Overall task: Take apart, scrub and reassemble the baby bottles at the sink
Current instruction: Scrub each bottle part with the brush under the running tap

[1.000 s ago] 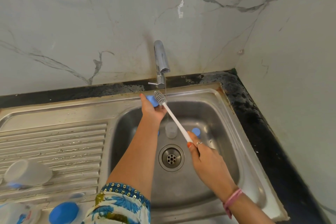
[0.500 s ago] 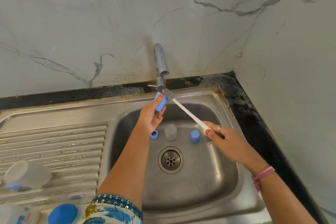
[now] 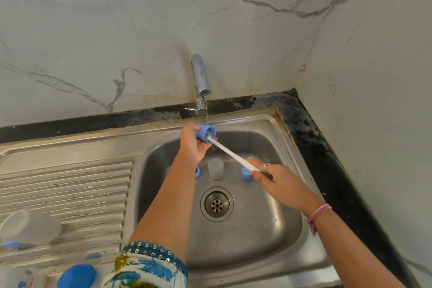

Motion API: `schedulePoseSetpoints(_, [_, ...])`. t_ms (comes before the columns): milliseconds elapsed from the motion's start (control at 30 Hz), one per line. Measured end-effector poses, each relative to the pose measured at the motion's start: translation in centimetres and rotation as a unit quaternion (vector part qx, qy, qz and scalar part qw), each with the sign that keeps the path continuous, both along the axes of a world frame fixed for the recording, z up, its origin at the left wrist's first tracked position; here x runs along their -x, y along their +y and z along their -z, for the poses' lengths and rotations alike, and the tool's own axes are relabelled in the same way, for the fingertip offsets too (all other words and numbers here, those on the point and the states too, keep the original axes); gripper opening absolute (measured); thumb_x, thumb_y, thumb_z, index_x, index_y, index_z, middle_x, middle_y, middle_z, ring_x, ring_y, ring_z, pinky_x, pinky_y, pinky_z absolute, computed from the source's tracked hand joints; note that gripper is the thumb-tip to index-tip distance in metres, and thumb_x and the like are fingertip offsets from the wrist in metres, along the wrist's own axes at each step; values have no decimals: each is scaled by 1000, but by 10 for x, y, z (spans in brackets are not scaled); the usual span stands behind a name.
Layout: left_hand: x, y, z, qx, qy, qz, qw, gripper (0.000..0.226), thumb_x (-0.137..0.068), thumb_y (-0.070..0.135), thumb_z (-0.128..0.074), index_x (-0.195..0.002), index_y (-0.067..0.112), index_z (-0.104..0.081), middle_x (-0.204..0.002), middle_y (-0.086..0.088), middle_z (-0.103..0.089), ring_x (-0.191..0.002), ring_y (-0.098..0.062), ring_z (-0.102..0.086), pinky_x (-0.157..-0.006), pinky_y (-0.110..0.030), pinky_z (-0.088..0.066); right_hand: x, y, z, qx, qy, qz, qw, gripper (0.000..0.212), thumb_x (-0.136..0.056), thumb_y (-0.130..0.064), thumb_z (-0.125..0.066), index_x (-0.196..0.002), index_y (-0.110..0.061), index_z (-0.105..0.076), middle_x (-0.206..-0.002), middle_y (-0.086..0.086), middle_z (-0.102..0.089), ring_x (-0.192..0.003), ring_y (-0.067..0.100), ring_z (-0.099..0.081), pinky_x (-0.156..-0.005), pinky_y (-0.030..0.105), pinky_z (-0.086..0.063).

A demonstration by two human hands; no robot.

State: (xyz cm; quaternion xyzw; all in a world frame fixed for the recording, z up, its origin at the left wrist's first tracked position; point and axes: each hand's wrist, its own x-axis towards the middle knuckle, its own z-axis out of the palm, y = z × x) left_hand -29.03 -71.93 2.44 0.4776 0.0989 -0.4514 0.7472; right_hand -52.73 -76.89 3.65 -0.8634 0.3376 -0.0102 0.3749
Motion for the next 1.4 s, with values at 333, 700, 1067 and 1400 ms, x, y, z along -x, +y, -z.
schedulePoseSetpoints(333, [-3, -12, -10, 84, -39, -28, 995, 22, -93, 24, -64, -106, 7, -57, -92, -10, -58, -75, -17, -62, -72, -29, -58, -10, 29, -9, -467, -146, 162, 857, 32, -98, -33, -52, -129, -36, -55, -68, -3, -51, -43, 6, -35, -35, 19, -29])
schedulePoseSetpoints(700, [-3, -8, -9, -50, -10, 32, 998, 29, -90, 35, -65, -100, 10, -58, -88, -11, -57, -80, -21, -59, -94, -49, -51, -4, 25, 5, 56, -19, 4, 998, 34, -101, -35, -44, -134, -40, -49, -61, -10, -45, -56, 8, -48, -56, 28, -46])
schedulePoseSetpoints(1067, [2, -14, -7, -72, -41, -3, 997, 41, -83, 41, -73, -101, 7, -61, -94, -11, -65, -82, -19, -65, -75, -29, -57, 0, 25, 4, 151, 10, 38, 988, 44, -101, -38, -40, -145, -42, -36, -81, -5, -57, -72, 16, -58, -67, 33, -51])
schedulePoseSetpoints(1400, [5, 7, -14, -11, -71, -67, 995, 30, -93, 23, -64, -118, 9, -55, -106, -12, -64, -99, -24, -65, -88, -37, -55, 21, 11, -15, -470, -143, 140, 860, 24, -99, -27, -52, -118, -36, -63, -66, -3, -57, -45, 7, -33, -34, 17, -28])
